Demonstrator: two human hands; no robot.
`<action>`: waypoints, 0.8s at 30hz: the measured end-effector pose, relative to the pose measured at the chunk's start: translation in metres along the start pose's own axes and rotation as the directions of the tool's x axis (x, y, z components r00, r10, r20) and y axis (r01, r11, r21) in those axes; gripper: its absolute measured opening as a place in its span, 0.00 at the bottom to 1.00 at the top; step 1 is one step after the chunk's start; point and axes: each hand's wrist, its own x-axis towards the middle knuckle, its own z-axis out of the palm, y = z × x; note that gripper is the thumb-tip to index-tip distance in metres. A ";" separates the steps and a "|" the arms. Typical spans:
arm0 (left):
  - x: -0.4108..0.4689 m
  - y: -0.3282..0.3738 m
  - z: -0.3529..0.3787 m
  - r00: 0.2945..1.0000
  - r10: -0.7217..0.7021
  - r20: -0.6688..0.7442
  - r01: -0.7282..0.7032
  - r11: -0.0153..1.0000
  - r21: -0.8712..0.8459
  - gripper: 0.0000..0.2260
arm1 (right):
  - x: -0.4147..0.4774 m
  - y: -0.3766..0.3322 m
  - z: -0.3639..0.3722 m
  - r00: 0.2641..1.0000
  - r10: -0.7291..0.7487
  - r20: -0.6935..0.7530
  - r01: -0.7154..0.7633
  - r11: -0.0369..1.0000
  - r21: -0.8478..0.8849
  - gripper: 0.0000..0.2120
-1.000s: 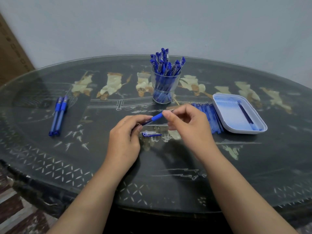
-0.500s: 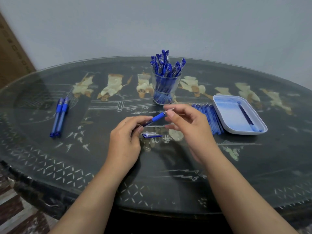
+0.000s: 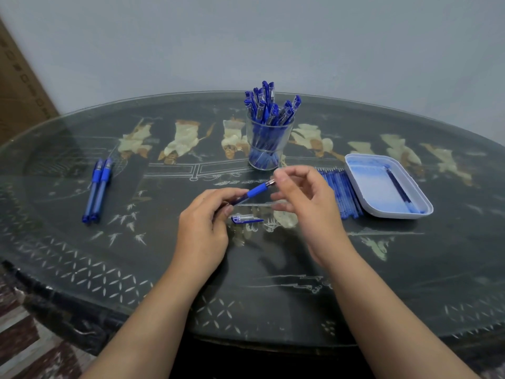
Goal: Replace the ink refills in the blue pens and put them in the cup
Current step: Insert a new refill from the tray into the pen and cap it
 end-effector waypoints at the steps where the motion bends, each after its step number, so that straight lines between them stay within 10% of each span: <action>1: 0.000 0.000 0.000 1.000 -0.003 -0.003 0.003 1.000 0.002 0.19 | 0.000 -0.001 -0.001 0.999 -0.007 0.033 0.007 1.000 0.017 0.07; 24: -0.001 0.002 -0.001 0.999 0.010 0.046 -0.009 1.000 -0.011 0.25 | 0.004 0.005 -0.001 1.000 -0.017 -0.009 0.017 0.999 0.031 0.05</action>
